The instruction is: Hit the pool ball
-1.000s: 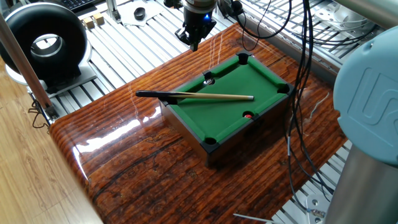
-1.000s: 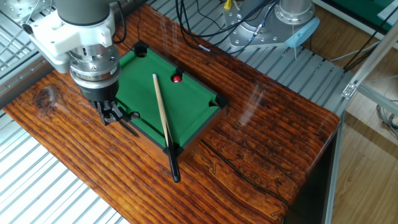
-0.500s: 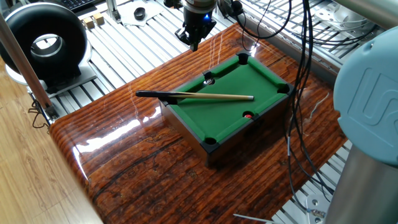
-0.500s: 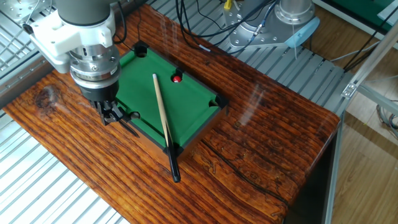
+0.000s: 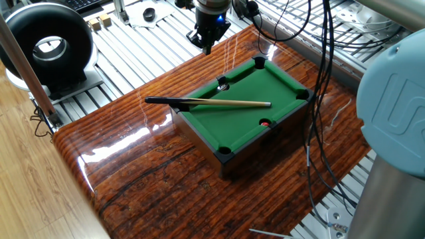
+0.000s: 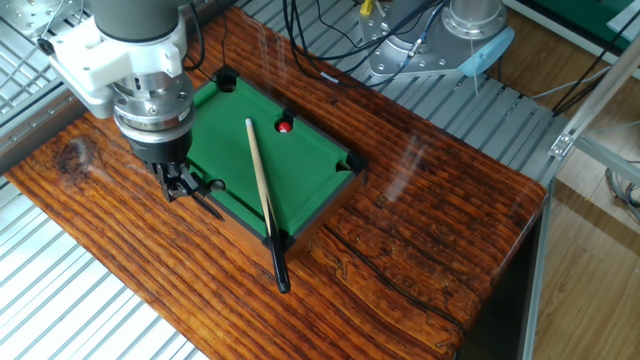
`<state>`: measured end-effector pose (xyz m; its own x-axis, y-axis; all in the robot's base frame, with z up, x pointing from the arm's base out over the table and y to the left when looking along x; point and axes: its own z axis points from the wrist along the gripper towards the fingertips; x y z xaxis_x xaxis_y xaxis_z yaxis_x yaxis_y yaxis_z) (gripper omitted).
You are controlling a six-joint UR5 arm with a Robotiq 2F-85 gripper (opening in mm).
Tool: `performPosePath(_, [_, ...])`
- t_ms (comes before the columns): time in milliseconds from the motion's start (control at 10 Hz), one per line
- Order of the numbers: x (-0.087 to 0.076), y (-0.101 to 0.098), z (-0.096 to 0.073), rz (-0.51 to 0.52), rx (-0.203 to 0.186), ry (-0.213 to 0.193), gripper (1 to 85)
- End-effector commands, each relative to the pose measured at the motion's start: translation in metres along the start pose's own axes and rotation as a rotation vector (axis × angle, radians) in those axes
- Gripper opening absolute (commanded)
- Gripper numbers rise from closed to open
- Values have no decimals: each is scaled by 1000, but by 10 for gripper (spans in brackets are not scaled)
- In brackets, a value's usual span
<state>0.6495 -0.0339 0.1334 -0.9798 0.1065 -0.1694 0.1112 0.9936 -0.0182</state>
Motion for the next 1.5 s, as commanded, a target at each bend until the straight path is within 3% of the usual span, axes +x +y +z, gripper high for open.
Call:
performPosePath(0, [-1, 2, -1, 4, -9, -1, 10])
performPosePath(1400, [4, -1, -2, -23, -1, 17, 10])
